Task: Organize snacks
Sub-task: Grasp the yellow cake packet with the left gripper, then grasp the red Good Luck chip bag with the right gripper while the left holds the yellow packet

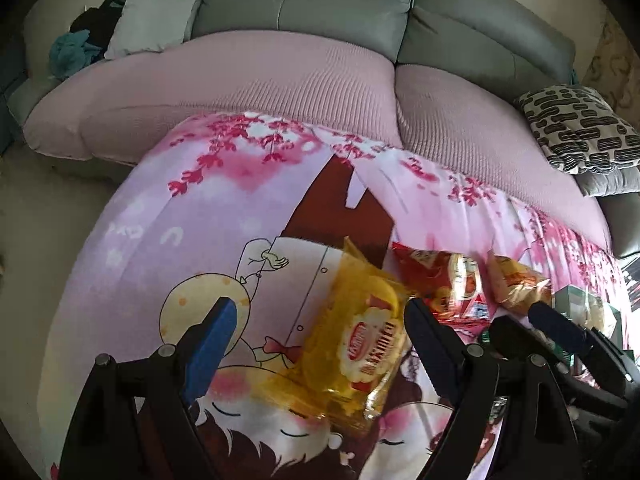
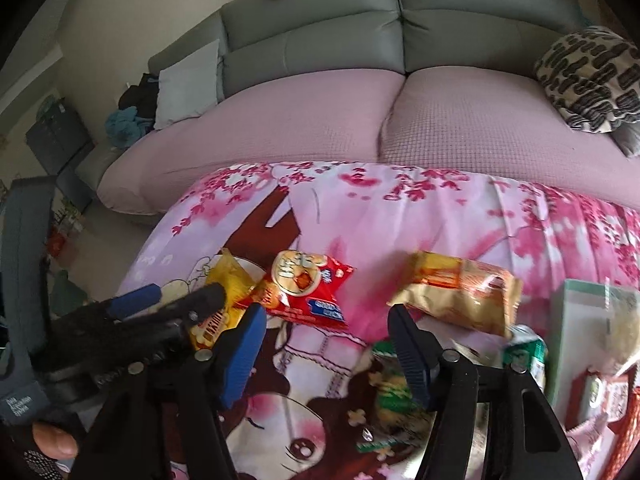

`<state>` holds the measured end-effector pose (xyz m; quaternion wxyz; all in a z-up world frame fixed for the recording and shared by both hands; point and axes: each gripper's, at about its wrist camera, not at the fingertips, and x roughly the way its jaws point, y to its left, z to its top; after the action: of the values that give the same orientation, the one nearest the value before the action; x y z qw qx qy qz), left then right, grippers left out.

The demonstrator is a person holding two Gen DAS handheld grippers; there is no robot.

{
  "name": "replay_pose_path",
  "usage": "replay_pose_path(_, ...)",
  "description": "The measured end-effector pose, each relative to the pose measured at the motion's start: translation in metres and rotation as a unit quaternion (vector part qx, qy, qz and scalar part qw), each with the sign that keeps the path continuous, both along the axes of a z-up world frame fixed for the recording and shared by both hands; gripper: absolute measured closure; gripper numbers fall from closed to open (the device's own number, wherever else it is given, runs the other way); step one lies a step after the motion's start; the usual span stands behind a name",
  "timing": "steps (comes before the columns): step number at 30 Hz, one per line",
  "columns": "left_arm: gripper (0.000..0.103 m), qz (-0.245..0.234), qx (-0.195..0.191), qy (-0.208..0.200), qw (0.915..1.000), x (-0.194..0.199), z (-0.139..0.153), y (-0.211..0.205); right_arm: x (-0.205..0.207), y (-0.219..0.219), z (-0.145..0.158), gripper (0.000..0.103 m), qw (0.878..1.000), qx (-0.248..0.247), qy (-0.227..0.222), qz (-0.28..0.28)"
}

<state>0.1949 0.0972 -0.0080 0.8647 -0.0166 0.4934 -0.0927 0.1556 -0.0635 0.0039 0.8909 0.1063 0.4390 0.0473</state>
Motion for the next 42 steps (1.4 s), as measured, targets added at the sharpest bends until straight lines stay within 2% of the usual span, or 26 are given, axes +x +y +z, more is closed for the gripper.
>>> replay_pose_path(12, 0.018, -0.018, -0.046, 0.011, 0.9987, 0.004, -0.013, 0.006, 0.025, -0.004, -0.005, 0.04, 0.999, 0.035, 0.012, 0.005)
replay_pose_path(17, 0.019, -0.035, -0.042, 0.009, 0.9985, 0.001, -0.015, -0.004, 0.033, 0.006, -0.011, 0.04, 0.999, 0.034, 0.023, 0.022)
replay_pose_path(20, 0.029, -0.043, -0.047, 0.014, 0.9979, 0.0, -0.019, -0.008, 0.039, 0.009, -0.02, 0.04, 0.999, 0.031, 0.034, 0.022)
replay_pose_path(24, 0.032, -0.05, -0.045, 0.013, 0.9977, -0.002, -0.021, -0.011, 0.044, 0.008, -0.028, 0.04, 0.998, 0.035, 0.043, 0.017)
replay_pose_path(26, 0.037, -0.053, -0.048, 0.013, 0.9974, -0.002, -0.021, -0.012, 0.044, 0.008, -0.03, 0.041, 0.998, 0.032, 0.045, 0.016)
replay_pose_path(32, 0.039, -0.051, -0.048, 0.013, 0.9975, -0.002, -0.022, -0.011, 0.047, 0.01, -0.036, 0.046, 0.998, 0.026, 0.047, 0.014)
replay_pose_path(42, 0.042, -0.048, -0.047, 0.014, 0.9976, 0.0, -0.024, -0.011, 0.048, 0.013, -0.037, 0.047, 0.999, 0.013, 0.047, 0.015)
